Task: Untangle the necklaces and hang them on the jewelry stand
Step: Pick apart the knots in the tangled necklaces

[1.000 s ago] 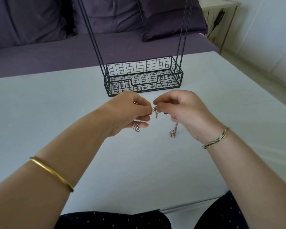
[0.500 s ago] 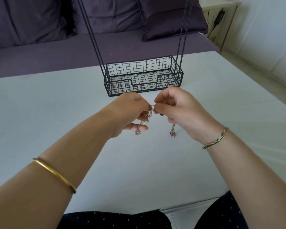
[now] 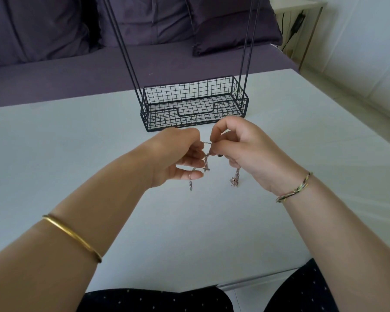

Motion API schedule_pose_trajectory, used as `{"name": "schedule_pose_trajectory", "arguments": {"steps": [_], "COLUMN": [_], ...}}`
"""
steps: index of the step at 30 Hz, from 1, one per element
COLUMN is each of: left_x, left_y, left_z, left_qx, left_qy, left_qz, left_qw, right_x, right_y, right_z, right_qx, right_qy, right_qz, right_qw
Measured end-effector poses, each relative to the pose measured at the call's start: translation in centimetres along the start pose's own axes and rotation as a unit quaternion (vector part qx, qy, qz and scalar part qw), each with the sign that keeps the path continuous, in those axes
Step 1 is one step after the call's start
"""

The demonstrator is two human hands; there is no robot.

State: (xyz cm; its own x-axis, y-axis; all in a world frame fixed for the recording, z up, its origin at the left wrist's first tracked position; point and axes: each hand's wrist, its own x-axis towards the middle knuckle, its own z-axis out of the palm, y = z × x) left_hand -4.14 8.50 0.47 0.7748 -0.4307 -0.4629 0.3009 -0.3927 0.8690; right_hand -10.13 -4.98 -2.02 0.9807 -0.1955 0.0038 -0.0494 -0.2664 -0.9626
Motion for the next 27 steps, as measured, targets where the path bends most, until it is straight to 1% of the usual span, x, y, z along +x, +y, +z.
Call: {"name": "schedule_pose_trajectory", "arguments": {"steps": [4, 9, 12, 17, 24, 27], "left_x": [-0.11, -0.20, -0.10, -0.05, -0.31, -0.37], "left_y": [0.09, -0.03, -0.16, -0.22, 0.18, 0.24], "left_z": [-0.24, -0.32, -0.53, -0.71, -0.77, -0.69], "left_qx": [0.005, 0.017, 0.015, 0.014, -0.007, -0.012], "left_qy": [-0.014, -0.031, -0.022, 0.015, 0.018, 0.016], "left_qz": [-0.013, 0.001, 0.015, 0.032, 0.034, 0.034], "left_qw": [1.000, 0.999, 1.000, 0.999, 0.999, 0.999], "right_x": [0.13, 0.09, 0.06, 0.08, 0.11, 0.04], "right_y": [0.27, 0.37, 0.40, 0.51, 0.55, 0.40], "right_z": [-0.04, 0.09, 0.06, -0.01, 0.05, 0.07], "right_qx": [0.007, 0.010, 0.007, -0.021, -0.076, -0.089], "right_qy": [0.010, 0.010, 0.013, 0.016, 0.036, 0.045], "right_qz": [0.004, 0.003, -0.004, -0.019, -0.070, -0.075], "right_qw": [1.000, 1.000, 1.000, 0.999, 0.994, 0.992]}}
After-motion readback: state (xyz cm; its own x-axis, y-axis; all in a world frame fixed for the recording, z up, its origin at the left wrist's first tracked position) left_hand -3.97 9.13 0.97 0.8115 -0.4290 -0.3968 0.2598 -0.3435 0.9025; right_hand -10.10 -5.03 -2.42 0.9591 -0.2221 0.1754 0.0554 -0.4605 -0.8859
